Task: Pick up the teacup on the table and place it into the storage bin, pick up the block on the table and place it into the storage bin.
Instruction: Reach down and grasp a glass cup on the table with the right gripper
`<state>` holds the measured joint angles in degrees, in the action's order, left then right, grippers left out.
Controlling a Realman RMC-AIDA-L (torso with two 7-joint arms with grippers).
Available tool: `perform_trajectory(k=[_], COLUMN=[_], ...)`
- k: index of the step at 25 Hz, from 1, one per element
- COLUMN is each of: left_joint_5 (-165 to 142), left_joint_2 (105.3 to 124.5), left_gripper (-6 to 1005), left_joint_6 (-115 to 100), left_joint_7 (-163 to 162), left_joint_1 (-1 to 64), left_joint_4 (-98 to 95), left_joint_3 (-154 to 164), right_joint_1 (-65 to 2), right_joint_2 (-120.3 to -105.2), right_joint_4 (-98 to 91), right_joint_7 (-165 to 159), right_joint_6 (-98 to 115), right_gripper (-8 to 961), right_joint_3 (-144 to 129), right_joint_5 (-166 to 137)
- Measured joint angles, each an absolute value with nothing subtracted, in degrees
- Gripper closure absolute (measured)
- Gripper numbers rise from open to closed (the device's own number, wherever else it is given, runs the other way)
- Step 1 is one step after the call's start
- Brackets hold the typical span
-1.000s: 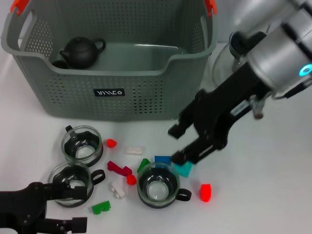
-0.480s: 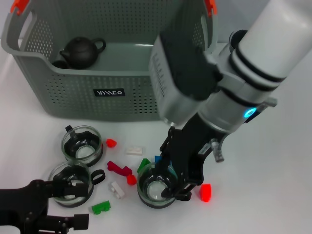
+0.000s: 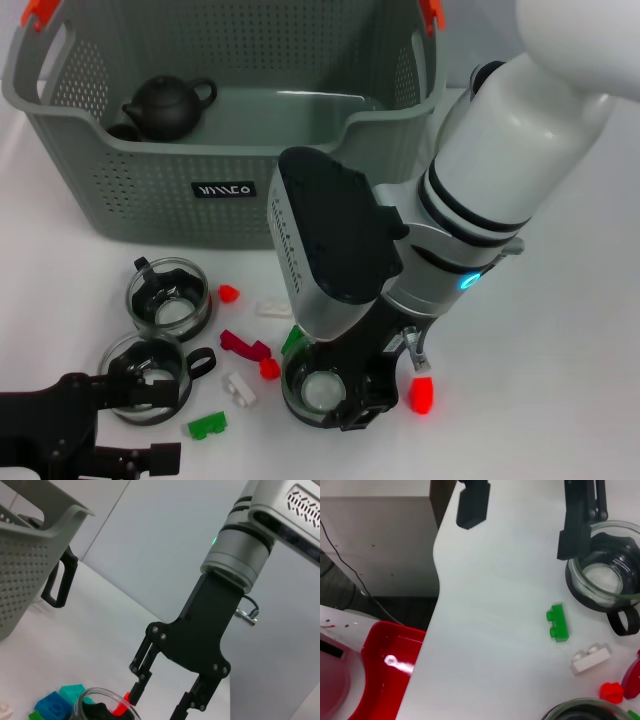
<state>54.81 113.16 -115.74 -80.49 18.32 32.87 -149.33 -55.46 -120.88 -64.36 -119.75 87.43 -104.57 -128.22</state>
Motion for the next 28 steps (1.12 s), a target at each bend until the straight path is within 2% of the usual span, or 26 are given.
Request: perform_trajectory(k=[28], left_joint_5=[54.96], left_joint_2=[113.29], left_gripper=[125], left_joint_6=[-115.19], left_joint_7=[-80.42], left_joint_1=[18.46], left_joint_4=[32.87], left_joint_3=[-149.44], right_joint_1=[-55.59], right_joint_2=[-121.02], right_joint_4=[-60.36], right_joint_7=[-119.20], right_joint_6=[80.40], right_gripper=[353], right_joint_3=[-112.47], right_joint_5=[-128.50])
